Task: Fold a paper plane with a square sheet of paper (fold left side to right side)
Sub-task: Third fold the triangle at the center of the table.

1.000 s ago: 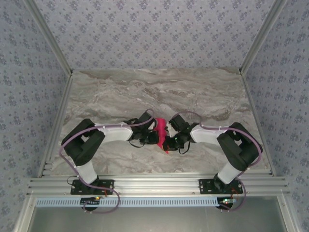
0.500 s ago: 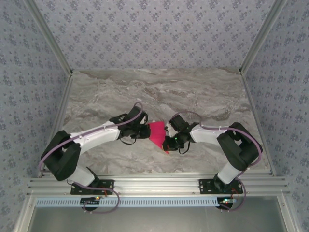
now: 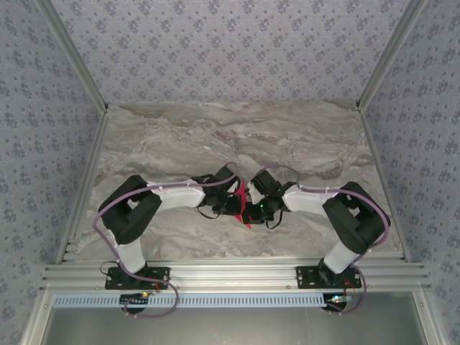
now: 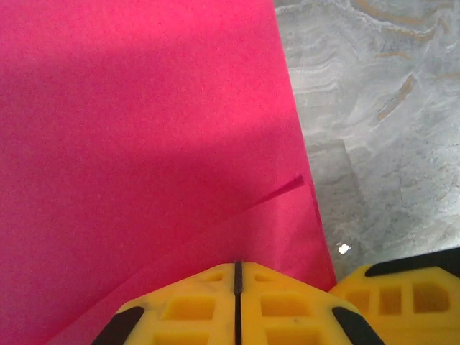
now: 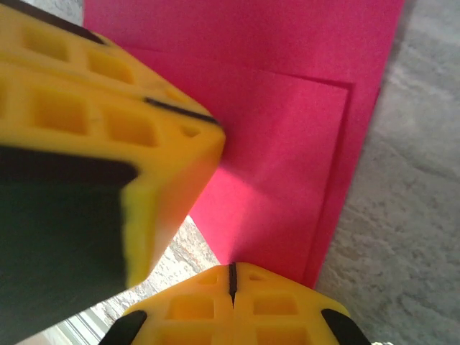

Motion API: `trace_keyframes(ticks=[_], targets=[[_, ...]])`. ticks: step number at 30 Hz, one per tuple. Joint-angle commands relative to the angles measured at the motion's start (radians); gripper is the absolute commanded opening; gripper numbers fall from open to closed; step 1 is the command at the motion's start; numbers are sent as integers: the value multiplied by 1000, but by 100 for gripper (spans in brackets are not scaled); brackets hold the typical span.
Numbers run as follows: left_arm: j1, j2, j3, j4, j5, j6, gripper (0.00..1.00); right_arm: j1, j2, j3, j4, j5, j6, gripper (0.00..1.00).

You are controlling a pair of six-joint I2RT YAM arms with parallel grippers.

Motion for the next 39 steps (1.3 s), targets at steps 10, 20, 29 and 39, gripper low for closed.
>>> trace_keyframes(ticks=[10, 20, 29, 39], targets=[[15, 58, -52, -2, -62, -26, 5, 14, -52, -68, -217, 94, -17, 0], [23, 35, -62, 3, -60, -21, 5, 13, -127, -107, -260, 116, -12, 0], [29, -34, -23, -13, -28, -4, 8, -8, -299, -60, -355, 188, -69, 6], [101, -232, -25, -34, 11, -7, 25, -75, -426, -17, -318, 238, -194, 39]])
